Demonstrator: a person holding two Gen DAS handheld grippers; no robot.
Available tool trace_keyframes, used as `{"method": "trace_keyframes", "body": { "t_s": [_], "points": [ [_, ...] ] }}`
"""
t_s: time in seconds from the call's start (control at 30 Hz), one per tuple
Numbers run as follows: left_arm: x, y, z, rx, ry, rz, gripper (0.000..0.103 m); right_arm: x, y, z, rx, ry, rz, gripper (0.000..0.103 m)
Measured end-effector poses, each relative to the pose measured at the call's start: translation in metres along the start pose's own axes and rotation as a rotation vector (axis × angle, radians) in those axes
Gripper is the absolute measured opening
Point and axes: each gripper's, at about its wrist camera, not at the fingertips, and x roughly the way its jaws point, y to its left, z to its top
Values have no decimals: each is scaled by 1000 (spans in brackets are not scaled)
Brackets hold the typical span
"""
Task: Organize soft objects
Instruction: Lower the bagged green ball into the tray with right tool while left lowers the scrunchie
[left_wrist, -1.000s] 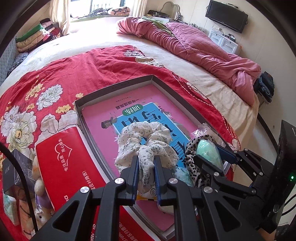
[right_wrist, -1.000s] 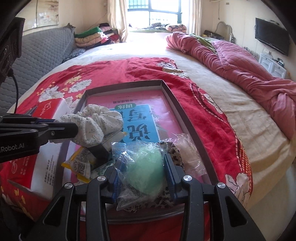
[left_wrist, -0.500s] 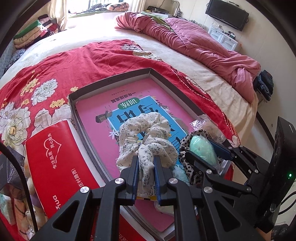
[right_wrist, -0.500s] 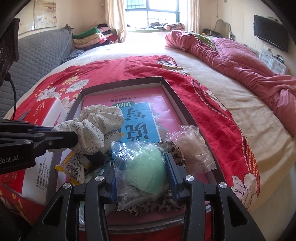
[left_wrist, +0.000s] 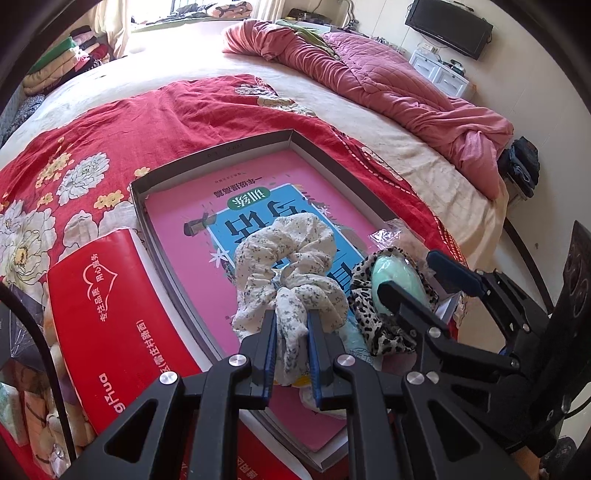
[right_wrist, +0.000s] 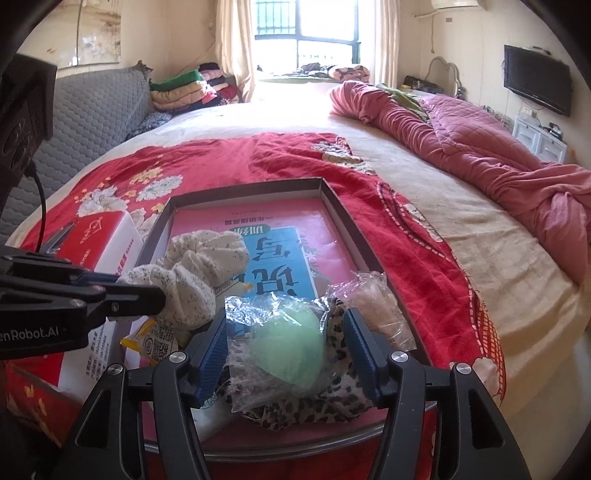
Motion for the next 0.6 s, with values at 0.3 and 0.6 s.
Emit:
{"method": "trace_keyframes", "body": {
  "t_s": [0.3, 0.6],
  "points": [
    [1, -15, -8, 53, 29, -15, 16, -10, -13, 3, 48, -37, -24, 68],
    [-1, -20, -11, 69, 41, -18, 24, -15, -11, 5, 51, -61, -22, 71]
  ]
}}
